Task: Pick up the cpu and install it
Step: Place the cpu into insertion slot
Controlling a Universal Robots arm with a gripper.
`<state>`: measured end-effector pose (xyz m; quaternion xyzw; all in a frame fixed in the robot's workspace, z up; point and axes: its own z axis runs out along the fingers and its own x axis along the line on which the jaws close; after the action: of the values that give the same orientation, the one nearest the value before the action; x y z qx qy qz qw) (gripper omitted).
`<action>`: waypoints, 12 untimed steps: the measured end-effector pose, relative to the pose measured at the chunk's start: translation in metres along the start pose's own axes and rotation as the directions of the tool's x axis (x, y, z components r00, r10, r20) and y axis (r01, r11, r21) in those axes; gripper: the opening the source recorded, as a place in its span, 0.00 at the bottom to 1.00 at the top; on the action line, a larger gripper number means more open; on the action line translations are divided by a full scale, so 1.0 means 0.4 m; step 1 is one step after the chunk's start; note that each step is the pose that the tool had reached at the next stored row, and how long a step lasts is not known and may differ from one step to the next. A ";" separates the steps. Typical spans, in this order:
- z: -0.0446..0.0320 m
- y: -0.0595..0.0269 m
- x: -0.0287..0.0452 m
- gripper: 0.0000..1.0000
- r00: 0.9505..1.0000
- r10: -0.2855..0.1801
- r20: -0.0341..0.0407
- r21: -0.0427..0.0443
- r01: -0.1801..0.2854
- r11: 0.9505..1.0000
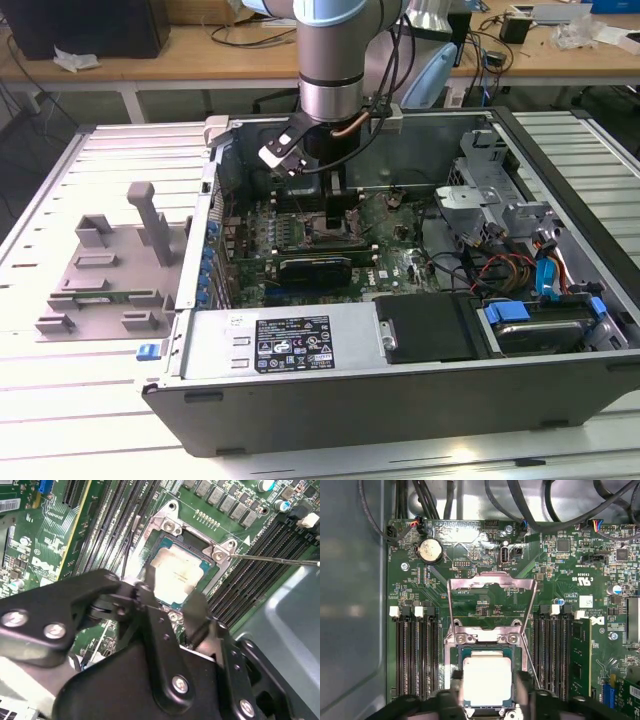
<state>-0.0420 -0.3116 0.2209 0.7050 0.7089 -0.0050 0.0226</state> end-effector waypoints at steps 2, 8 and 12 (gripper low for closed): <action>0.000 0.000 0.000 0.35 1.000 0.000 0.000 0.000 0.000 1.000; 0.000 0.000 0.000 0.11 1.000 0.000 0.000 0.000 0.000 1.000; 0.001 0.000 0.000 0.11 1.000 -0.022 0.000 -0.001 0.022 1.000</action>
<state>-0.0420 -0.3117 0.2204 0.6971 0.7166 -0.0048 0.0228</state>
